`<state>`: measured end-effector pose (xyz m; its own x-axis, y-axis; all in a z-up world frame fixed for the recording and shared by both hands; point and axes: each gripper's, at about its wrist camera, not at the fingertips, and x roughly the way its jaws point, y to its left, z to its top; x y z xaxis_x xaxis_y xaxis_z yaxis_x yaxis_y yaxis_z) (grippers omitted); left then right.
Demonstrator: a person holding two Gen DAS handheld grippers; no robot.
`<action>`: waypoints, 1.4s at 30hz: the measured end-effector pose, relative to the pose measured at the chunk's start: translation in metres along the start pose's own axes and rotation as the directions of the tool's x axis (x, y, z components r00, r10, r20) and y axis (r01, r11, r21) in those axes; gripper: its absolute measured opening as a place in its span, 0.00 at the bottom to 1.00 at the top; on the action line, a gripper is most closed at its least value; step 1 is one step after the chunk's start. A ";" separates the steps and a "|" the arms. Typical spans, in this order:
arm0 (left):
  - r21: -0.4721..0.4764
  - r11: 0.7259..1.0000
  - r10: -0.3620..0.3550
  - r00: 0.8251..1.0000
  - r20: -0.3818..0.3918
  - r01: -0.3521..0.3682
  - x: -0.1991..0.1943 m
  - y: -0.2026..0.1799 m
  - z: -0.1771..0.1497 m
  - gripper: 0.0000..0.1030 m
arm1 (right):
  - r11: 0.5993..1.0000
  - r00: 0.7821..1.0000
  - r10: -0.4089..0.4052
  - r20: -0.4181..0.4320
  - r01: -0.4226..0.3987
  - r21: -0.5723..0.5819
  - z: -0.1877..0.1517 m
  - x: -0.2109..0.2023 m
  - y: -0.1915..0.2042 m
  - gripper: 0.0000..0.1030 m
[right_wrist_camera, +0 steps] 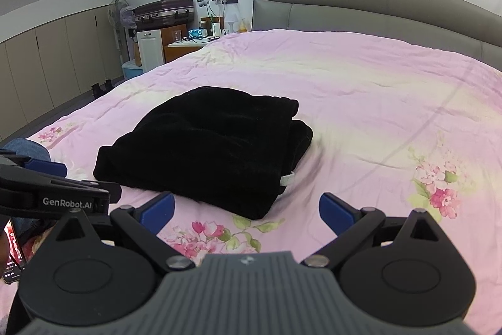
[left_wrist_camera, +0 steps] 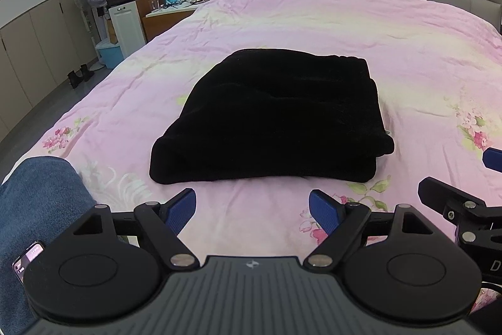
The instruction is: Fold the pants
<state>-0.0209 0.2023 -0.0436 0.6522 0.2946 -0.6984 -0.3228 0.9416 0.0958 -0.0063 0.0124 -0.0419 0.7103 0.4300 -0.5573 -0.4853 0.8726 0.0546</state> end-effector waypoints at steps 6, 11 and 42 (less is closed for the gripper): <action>0.001 1.000 -0.001 1.000 0.000 0.001 0.000 0.000 0.000 0.93 | 1.000 1.000 0.000 0.001 0.000 0.000 0.000 0.000 0.000 0.92; 0.002 1.000 -0.001 1.000 0.003 0.001 -0.001 0.000 0.001 0.93 | 1.000 1.000 0.001 0.006 -0.001 -0.002 0.002 -0.002 0.001 0.92; 0.001 1.000 -0.003 1.000 0.010 0.003 -0.006 -0.001 0.004 0.93 | 1.000 1.000 0.001 0.018 -0.001 -0.010 0.005 -0.007 0.003 0.92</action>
<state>-0.0220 0.2007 -0.0369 0.6602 0.2930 -0.6916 -0.3201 0.9427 0.0938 -0.0103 0.0134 -0.0338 0.7186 0.4350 -0.5426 -0.4913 0.8698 0.0466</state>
